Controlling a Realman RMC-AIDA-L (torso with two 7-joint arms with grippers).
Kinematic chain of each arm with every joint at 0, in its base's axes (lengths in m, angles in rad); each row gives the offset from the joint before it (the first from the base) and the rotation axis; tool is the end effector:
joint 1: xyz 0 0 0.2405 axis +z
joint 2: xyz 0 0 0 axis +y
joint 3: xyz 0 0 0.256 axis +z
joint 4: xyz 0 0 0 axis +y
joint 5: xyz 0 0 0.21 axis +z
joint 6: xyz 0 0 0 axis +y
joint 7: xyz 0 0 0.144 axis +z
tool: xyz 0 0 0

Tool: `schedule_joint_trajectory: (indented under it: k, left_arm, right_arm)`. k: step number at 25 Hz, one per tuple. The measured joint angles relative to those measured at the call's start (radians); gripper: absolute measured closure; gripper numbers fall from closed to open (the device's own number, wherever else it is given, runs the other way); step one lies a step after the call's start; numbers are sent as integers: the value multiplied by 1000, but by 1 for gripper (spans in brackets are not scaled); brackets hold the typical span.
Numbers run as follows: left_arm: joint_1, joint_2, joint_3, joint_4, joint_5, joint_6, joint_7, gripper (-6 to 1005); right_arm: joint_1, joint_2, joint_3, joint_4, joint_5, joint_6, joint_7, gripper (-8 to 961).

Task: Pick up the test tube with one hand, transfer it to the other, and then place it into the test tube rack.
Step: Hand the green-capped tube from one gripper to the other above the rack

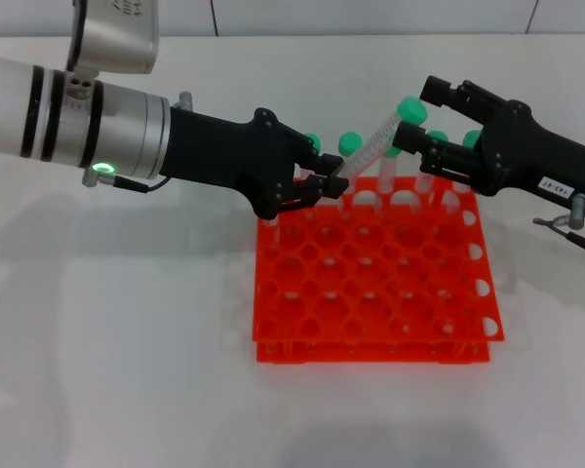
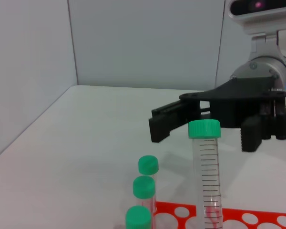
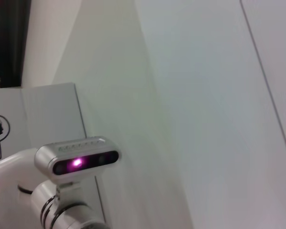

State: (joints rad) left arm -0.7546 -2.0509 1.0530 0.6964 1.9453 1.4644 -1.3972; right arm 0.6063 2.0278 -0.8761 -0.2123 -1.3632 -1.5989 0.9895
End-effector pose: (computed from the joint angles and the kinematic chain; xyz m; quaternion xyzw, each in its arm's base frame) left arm -0.1699 0.3748 -0.0300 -0.9870 -0.0384 -0.1490 0.0469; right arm 0.2271 0.3349 -0.0141 -0.8604 0.1585 0.4517 0.1749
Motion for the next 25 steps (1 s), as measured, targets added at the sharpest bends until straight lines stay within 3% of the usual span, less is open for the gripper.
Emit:
schedule_joint_trajectory:
  k: [25]
  left_arm:
    - [-2,0,2,6,2,-4,3,817]
  right_arm:
    - [13,0,-6,2,7,3,-4,314]
